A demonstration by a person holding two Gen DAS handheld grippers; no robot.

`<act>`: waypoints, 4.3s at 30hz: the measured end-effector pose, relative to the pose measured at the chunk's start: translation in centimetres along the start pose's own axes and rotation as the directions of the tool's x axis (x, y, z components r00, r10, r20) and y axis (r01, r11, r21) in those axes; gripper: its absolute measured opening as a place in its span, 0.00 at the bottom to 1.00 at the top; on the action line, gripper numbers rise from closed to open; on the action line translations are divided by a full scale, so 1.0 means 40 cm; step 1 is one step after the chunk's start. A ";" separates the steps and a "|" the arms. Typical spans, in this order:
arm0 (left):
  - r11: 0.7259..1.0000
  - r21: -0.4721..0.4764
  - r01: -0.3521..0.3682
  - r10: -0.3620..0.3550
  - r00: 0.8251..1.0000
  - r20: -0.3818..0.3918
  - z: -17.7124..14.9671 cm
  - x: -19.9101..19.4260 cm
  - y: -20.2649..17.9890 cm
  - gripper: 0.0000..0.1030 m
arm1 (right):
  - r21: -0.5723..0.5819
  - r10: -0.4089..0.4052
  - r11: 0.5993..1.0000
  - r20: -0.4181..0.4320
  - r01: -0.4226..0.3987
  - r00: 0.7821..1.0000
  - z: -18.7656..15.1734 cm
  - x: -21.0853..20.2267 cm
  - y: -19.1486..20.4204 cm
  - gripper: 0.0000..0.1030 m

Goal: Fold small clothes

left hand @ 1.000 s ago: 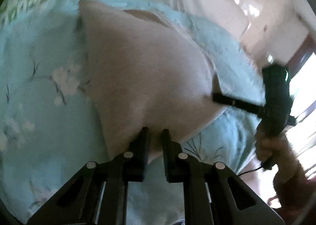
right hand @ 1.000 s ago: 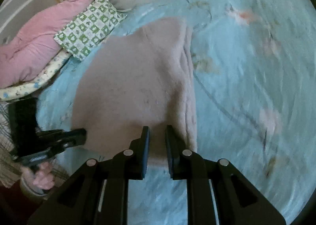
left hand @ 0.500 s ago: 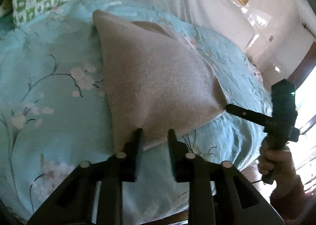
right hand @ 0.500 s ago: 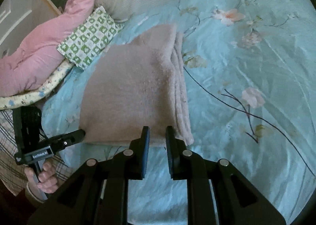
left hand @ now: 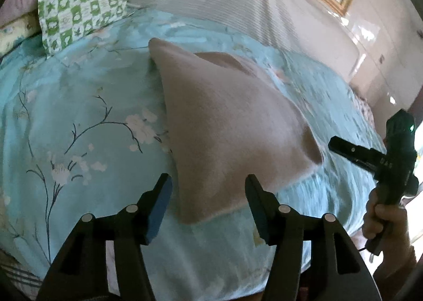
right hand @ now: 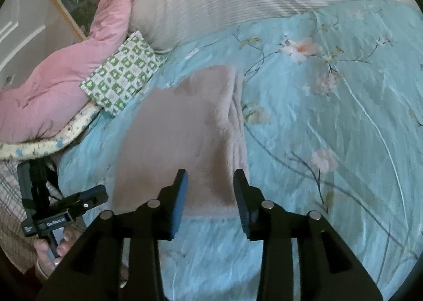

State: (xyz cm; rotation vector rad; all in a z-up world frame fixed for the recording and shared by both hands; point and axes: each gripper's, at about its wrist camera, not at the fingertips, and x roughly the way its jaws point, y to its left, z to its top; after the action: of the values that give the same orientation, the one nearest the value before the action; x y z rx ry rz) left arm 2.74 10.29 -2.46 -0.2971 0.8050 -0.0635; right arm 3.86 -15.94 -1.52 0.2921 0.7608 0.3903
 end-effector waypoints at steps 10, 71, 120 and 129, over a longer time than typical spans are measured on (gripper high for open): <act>0.991 -0.133 0.001 -0.001 1.000 -0.003 0.131 0.077 0.078 0.62 | 0.069 0.017 0.997 -0.025 -0.016 1.000 0.096 0.123 -0.034 0.38; 0.957 0.147 -0.252 0.255 0.967 -0.005 -0.130 -0.028 -0.087 0.83 | -0.250 -0.144 0.959 -0.035 0.131 0.989 -0.176 -0.030 0.153 0.82; 0.934 0.145 -0.327 0.330 0.944 0.000 -0.017 0.026 -0.053 0.86 | -0.300 -0.191 0.942 -0.118 0.148 0.975 -0.081 0.094 0.177 0.87; 0.933 0.144 -0.329 0.332 0.943 0.004 -0.016 0.025 -0.055 0.86 | -0.306 -0.186 0.941 -0.118 0.143 0.975 -0.074 0.095 0.173 0.88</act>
State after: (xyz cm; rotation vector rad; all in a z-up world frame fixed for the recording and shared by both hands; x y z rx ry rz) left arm 3.08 7.85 -2.96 -0.0225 0.8575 0.1925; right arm 2.62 -7.78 -3.14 -0.0837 0.8510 0.3632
